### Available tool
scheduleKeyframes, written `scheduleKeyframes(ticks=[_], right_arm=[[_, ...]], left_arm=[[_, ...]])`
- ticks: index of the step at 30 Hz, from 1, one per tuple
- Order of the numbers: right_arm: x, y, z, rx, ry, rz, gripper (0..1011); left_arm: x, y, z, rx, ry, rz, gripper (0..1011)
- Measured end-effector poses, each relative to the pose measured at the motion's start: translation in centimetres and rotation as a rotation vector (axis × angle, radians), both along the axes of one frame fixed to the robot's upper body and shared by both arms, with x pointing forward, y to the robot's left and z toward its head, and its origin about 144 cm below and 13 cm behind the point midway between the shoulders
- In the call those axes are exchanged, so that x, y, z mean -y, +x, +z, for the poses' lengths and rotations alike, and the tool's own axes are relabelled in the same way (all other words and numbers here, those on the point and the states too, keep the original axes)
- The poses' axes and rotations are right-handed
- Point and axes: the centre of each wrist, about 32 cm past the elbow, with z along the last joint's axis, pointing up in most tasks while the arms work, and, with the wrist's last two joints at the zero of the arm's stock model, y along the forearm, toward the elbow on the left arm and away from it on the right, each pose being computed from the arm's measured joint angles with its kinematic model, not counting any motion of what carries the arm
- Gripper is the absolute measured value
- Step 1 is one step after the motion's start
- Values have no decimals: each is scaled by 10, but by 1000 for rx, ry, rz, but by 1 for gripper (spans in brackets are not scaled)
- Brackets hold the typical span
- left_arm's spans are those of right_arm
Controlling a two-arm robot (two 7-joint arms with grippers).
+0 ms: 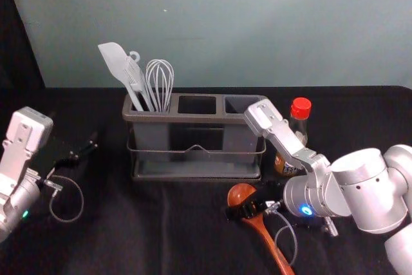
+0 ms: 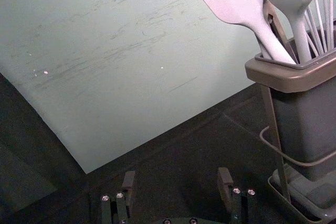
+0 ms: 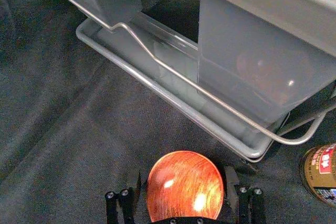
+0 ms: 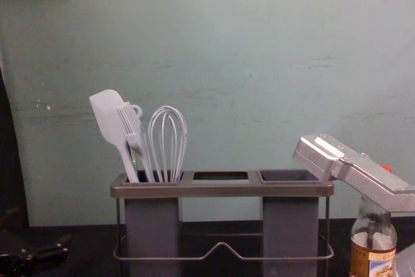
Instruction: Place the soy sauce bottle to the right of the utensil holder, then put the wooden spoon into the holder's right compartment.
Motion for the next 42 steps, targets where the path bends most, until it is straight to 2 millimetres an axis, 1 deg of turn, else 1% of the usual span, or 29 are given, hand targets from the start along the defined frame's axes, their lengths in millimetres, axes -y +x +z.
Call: scheduleKeyframes(ticks=[16,22,24,25,37,42], right_arm=[[0,0,0,-2,-4,-6,1004],[0,0,1,-1,-6,-9,909],[0,-1,1,-1,-7,-10,847],[0,-1,1,-1,-6,-10,839],[0,-1,1,-2,-7,-10,837],[5,-9,3,54,19,7,837]], left_arm=[[0,0,0,0,0,0,1011],[0,0,0,0,0,0,1011],[0,0,0,0,0,0,1012],[0,0,0,0,0,0,1011],[0,0,0,0,0,0,1011],[0,0,0,0,0,0,1012]])
